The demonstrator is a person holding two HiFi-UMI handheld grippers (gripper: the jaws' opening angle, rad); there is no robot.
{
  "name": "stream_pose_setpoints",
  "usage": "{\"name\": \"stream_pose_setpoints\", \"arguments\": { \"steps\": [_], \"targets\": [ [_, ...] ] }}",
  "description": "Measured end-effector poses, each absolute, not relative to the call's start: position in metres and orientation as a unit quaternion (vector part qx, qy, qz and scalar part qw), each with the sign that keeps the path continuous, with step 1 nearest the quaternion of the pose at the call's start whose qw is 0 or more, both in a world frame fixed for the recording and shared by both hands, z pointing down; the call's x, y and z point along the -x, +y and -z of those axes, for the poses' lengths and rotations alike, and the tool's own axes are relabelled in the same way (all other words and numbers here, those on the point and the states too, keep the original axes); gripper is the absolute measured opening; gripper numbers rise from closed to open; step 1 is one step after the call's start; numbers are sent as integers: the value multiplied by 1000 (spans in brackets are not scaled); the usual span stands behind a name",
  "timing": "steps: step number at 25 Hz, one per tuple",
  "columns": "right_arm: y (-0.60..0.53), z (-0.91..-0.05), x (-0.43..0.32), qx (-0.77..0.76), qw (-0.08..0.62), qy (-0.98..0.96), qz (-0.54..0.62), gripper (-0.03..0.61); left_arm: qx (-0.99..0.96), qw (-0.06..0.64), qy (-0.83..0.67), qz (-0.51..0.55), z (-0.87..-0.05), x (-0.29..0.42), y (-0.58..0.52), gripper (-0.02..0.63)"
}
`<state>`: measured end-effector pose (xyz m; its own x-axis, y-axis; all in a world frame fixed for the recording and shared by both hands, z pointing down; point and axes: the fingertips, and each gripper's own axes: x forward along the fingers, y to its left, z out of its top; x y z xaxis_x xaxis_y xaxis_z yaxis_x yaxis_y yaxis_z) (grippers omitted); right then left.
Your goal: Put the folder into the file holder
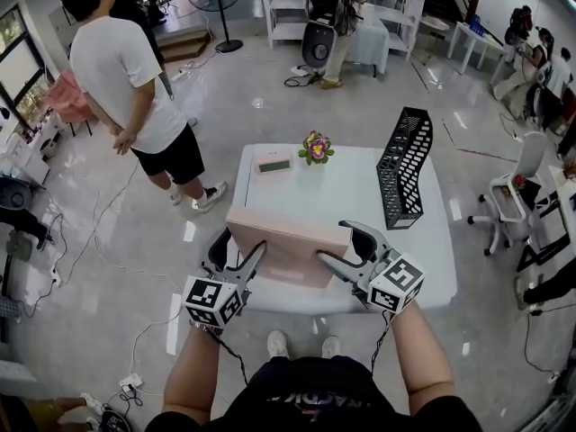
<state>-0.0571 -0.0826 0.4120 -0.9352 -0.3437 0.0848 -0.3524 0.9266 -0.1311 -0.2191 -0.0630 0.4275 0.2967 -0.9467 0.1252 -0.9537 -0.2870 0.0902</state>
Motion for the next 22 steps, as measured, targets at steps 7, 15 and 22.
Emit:
{"name": "stream_pose_setpoints", "arguments": {
  "steps": [7,15,22],
  "targets": [
    [-83,-421,87,-104,56,-992,-48,314,-785,74,-615,-29,-429,220,-58,334],
    [-72,-425,97,-70,57,-996,-20,198,-766,75,-638,-30,-429,220,-54,333],
    [-63,-427,94,-75,54,-996,-6,175,-751,75,-656,-37,-431,218,-47,334]
  ]
}}
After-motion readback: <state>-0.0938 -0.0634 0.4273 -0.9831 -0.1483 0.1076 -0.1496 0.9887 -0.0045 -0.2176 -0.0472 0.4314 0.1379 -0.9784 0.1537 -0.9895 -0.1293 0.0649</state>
